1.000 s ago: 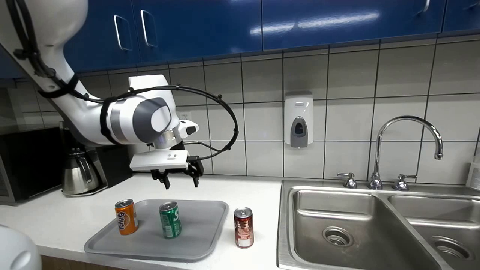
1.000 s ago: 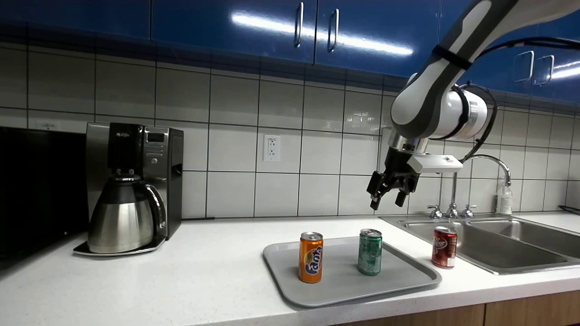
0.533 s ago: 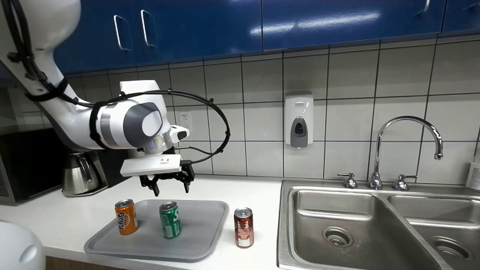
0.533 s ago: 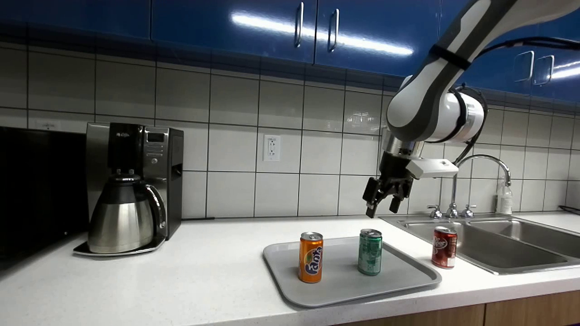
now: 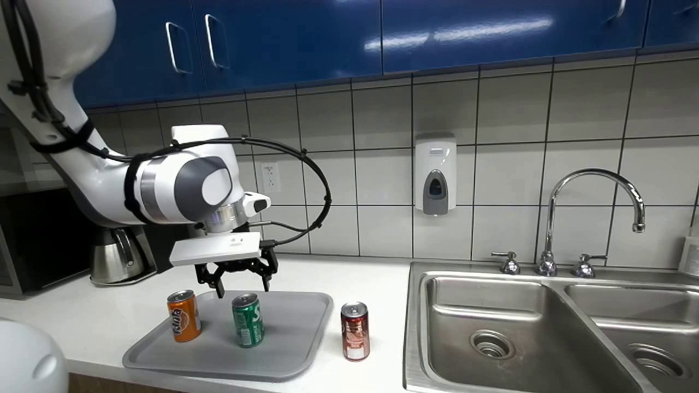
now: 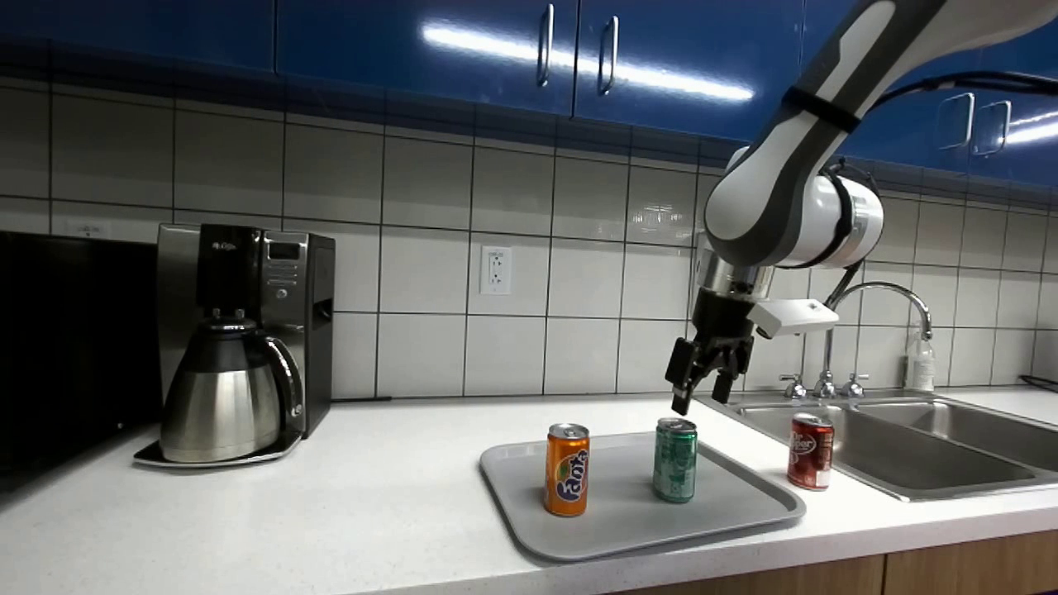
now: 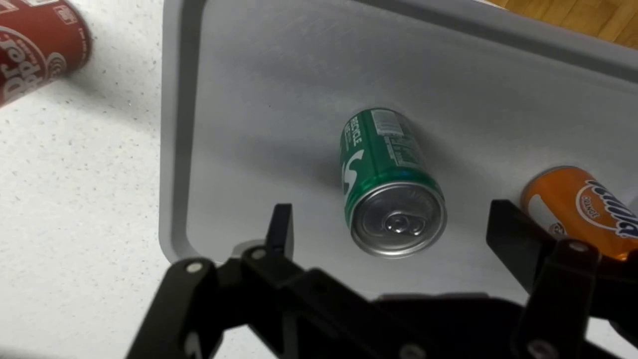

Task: Remove the cans from the grey tray.

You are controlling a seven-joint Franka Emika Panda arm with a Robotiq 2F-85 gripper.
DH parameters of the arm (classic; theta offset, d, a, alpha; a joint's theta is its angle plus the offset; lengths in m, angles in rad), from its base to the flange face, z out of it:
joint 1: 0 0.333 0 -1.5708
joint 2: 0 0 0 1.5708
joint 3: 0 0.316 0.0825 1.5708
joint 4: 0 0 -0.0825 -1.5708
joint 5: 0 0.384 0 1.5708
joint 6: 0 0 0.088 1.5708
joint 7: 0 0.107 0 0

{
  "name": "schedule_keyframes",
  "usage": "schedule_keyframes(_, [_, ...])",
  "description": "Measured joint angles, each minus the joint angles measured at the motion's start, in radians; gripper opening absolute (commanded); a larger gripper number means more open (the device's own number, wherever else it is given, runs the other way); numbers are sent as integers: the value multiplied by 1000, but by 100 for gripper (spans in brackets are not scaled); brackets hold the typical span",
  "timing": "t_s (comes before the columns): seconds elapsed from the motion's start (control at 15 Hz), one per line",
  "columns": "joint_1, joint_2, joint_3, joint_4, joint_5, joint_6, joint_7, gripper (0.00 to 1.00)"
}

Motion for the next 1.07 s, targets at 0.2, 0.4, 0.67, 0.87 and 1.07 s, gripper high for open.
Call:
schedule_keyframes(0.2, [0,11,9,-2,0,-1,-2,100])
schedule_keyframes(0.4, [0,31,21,-1,0,-1,-2,100])
schedule_keyframes(0.67, [0,68,35,4,0,-1,-2,100])
schedule_keyframes(0.87, [0,103,44,19,0,-1,-2,100])
schedule_keyframes(1.07, [0,135,49,40,0,0,-1,100])
